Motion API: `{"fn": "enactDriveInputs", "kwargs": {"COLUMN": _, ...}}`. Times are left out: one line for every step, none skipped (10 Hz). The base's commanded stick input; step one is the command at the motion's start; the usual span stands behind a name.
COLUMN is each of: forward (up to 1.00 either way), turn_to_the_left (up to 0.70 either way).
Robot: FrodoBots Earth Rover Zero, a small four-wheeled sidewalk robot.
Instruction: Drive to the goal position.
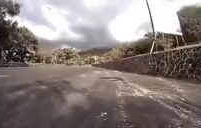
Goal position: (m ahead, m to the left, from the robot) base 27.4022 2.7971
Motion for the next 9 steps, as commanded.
{"fn": "enactDriveInputs", "kwargs": {"forward": 1.00, "turn_to_the_left": 0.00}}
{"fn": "enactDriveInputs", "kwargs": {"forward": 1.00, "turn_to_the_left": 0.00}}
{"fn": "enactDriveInputs", "kwargs": {"forward": 1.00, "turn_to_the_left": 0.00}}
{"fn": "enactDriveInputs", "kwargs": {"forward": 1.00, "turn_to_the_left": 0.00}}
{"fn": "enactDriveInputs", "kwargs": {"forward": 1.00, "turn_to_the_left": 0.00}}
{"fn": "enactDriveInputs", "kwargs": {"forward": 1.00, "turn_to_the_left": 0.00}}
{"fn": "enactDriveInputs", "kwargs": {"forward": 1.00, "turn_to_the_left": 0.00}}
{"fn": "enactDriveInputs", "kwargs": {"forward": 1.00, "turn_to_the_left": 0.00}}
{"fn": "enactDriveInputs", "kwargs": {"forward": 1.00, "turn_to_the_left": 0.00}}
